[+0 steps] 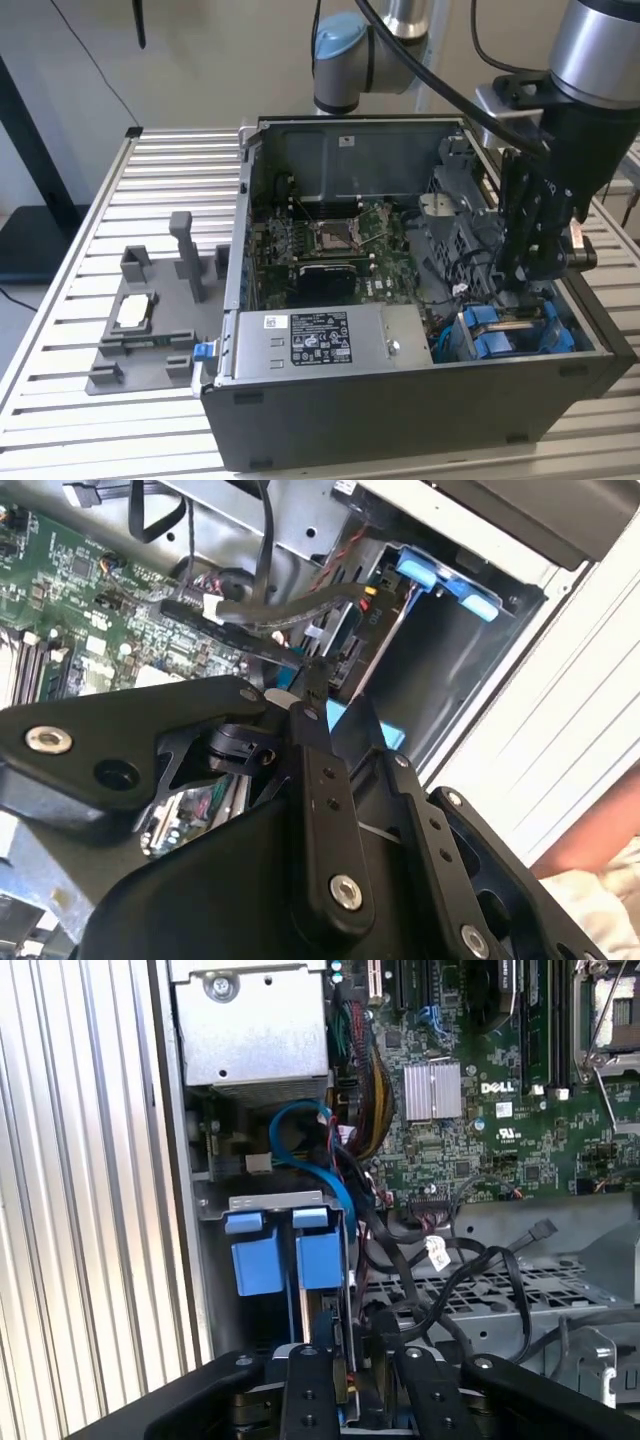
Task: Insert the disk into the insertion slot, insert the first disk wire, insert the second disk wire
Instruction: 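Insert the second disk wire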
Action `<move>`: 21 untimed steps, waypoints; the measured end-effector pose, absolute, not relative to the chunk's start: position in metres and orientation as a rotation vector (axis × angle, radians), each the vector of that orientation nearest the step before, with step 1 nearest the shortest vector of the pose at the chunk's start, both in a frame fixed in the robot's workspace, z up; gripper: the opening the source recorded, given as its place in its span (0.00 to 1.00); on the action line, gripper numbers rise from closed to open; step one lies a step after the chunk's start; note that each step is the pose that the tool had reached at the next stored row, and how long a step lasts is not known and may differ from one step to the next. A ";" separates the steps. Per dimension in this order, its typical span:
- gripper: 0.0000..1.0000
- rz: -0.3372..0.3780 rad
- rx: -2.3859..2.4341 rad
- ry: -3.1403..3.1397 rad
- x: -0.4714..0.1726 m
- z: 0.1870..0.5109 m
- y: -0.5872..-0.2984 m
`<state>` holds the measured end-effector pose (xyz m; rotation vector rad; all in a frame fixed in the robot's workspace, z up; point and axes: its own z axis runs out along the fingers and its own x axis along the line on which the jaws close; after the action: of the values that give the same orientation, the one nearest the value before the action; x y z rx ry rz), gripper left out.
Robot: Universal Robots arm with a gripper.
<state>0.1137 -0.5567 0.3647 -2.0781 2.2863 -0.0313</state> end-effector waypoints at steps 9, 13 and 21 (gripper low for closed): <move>0.30 -0.036 -2.077 2.286 0.113 0.363 -0.536; 0.30 -0.040 -2.080 2.290 0.113 0.363 -0.537; 0.16 -0.041 -2.085 2.294 0.113 0.363 -0.541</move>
<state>0.1129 -0.5413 0.3631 -2.0853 2.2943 -0.0408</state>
